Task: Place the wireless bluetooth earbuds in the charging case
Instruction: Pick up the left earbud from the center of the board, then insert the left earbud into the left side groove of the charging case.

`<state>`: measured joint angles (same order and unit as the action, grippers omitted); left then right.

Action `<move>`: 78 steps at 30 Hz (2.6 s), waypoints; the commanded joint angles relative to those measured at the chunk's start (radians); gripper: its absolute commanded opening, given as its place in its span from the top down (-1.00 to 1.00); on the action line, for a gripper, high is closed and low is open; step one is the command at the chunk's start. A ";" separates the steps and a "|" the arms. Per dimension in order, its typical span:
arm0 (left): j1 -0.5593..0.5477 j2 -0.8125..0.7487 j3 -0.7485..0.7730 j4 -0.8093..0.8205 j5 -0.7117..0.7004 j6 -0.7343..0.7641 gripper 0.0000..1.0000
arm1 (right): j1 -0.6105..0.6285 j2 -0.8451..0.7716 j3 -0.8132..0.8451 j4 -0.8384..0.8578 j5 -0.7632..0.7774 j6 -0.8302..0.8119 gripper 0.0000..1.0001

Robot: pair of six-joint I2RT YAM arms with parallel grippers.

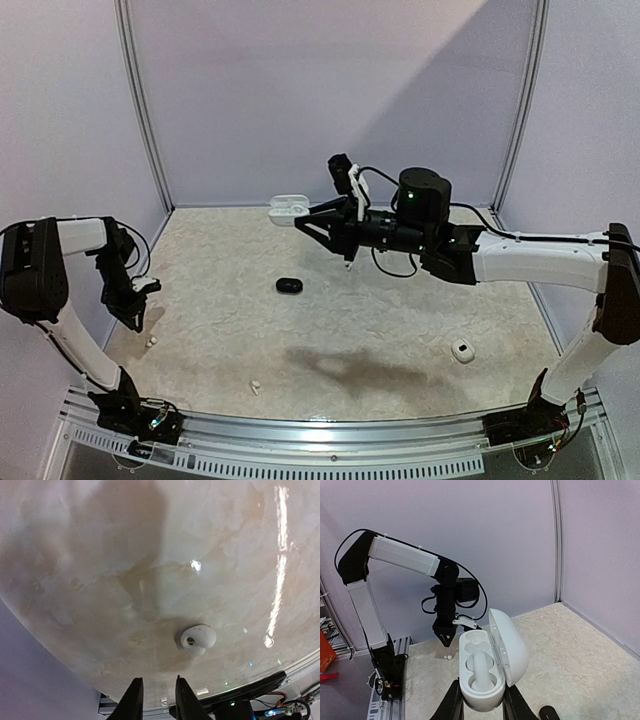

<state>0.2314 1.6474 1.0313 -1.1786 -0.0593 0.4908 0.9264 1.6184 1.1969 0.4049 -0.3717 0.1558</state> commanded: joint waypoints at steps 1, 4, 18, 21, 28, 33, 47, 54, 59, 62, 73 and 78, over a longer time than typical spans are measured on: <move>0.003 0.027 -0.016 0.059 0.035 -0.007 0.50 | -0.009 -0.044 -0.004 0.013 -0.017 -0.002 1.00; 0.001 0.007 -0.047 0.067 0.052 0.006 0.34 | -0.009 -0.050 -0.005 0.001 -0.015 -0.001 1.00; -0.015 0.030 -0.121 0.134 0.093 0.019 0.28 | -0.008 -0.064 0.003 -0.034 -0.009 -0.005 1.00; -0.020 0.028 -0.133 0.146 0.099 0.015 0.37 | -0.009 -0.064 0.004 -0.032 -0.007 -0.003 1.00; -0.043 0.032 -0.149 0.163 0.108 0.014 0.51 | -0.008 -0.059 0.009 -0.038 -0.006 -0.004 1.00; -0.056 0.012 -0.151 0.155 0.130 0.020 0.78 | -0.008 -0.058 0.009 -0.043 -0.006 -0.002 1.00; -0.109 -0.119 -0.007 -0.040 0.300 0.129 1.00 | -0.008 -0.031 0.017 -0.065 -0.066 -0.021 1.00; -0.330 -0.212 0.356 -0.321 0.420 0.204 1.00 | -0.008 0.022 0.042 -0.121 -0.170 -0.174 1.00; -0.510 -0.218 0.607 -0.459 0.471 0.206 1.00 | -0.009 0.065 0.019 -0.014 -0.243 -0.307 1.00; -0.620 -0.216 0.707 -0.509 0.483 0.199 1.00 | -0.009 0.114 0.063 -0.035 -0.271 -0.357 1.00; -0.934 -0.192 0.838 -0.508 0.368 0.184 1.00 | 0.001 0.230 0.157 -0.024 -0.290 -0.359 1.00; -0.970 -0.169 0.816 -0.514 0.361 0.192 1.00 | 0.005 0.218 0.158 -0.047 -0.285 -0.364 1.00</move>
<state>-0.7059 1.4494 1.8542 -1.3228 0.3275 0.6792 0.9283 1.8473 1.3251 0.3538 -0.6445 -0.1944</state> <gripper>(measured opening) 0.053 0.231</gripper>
